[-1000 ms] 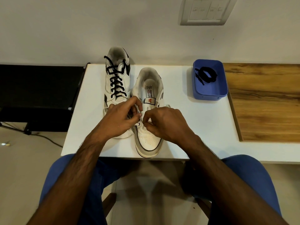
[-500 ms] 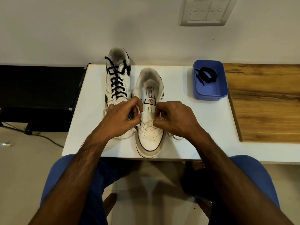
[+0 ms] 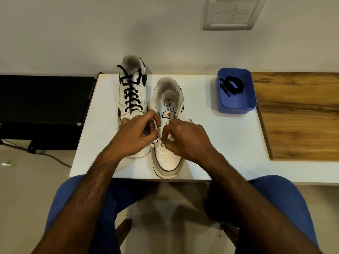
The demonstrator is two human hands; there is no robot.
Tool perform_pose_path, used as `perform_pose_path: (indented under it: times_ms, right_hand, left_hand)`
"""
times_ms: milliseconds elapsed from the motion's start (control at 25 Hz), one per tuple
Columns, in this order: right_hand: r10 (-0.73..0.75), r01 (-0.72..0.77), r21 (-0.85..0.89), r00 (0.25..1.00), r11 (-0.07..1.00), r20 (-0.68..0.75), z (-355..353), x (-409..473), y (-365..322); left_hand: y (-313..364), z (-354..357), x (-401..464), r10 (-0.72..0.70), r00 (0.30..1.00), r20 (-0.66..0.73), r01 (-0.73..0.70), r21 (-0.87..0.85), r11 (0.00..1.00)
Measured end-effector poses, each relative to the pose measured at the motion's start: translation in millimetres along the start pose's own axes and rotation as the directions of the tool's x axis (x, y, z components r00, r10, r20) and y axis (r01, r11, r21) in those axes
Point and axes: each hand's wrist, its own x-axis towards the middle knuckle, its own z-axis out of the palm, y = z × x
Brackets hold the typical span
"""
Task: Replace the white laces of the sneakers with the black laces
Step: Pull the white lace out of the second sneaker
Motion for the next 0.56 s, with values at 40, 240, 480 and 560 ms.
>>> perform_pose_path:
  times_ms: [40,240,480,560]
  right_hand:
    - [0.007,-0.007,0.006,1.0,1.0,-0.006,-4.3,-0.9,2.8]
    - [0.128,-0.127,0.012,0.985,0.992,-0.112,-28.6,-9.9,28.5]
    - [-0.05,0.049,-0.021,0.997,0.999,-0.065,-4.2,-5.4,2.8]
    - [-0.046,0.044,-0.044,0.997,0.998,-0.054,0.9,-3.8,-1.2]
  left_hand:
    - [-0.3,0.2,0.1,0.006,1.0,-0.005,-0.006,0.007,1.0]
    - [-1.0,-0.1,0.4,0.022,0.999,-0.029,-0.021,0.025,0.999]
    - [-5.0,0.7,0.5,0.016,1.0,-0.008,-0.017,-0.004,1.0]
    - [-4.6,1.5,1.1,0.018,1.0,-0.009,-0.018,0.003,1.0]
